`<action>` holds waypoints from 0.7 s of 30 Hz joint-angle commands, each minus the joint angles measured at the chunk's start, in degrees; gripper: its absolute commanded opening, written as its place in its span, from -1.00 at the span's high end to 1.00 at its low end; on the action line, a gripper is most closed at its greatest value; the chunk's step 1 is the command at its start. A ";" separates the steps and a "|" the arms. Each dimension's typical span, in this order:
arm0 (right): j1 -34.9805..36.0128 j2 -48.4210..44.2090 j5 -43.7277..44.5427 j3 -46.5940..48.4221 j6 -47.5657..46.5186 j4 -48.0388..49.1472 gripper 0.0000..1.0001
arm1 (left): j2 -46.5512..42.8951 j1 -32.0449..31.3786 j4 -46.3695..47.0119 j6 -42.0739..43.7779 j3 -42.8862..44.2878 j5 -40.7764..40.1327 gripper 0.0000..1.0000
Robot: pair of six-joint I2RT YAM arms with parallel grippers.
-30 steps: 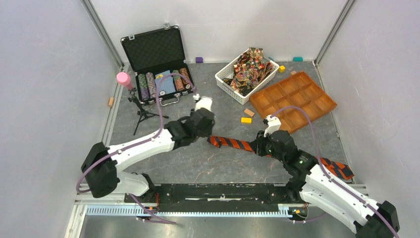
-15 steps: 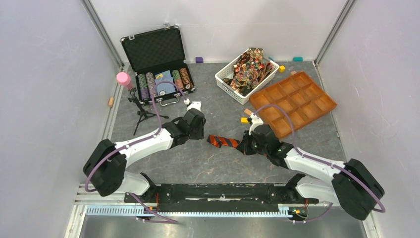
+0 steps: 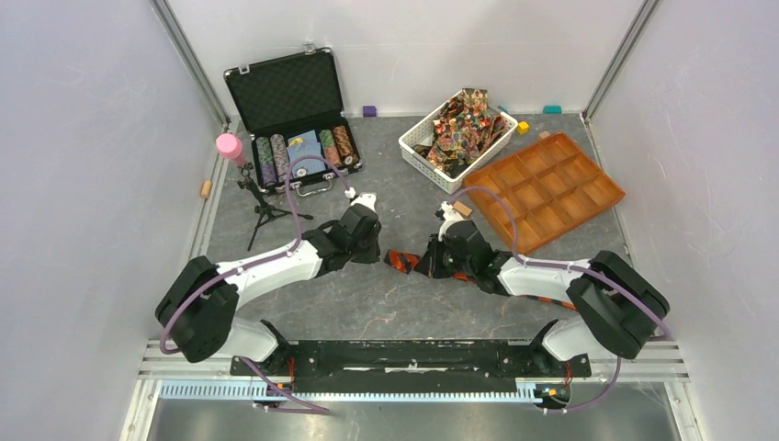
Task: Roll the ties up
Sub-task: Roll the tie at the center of the board.
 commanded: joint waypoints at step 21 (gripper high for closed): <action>0.45 10.08 -0.52 8.37 1.42 4.10 0.95 | 3.83 0.23 4.71 1.94 1.64 6.93 0.53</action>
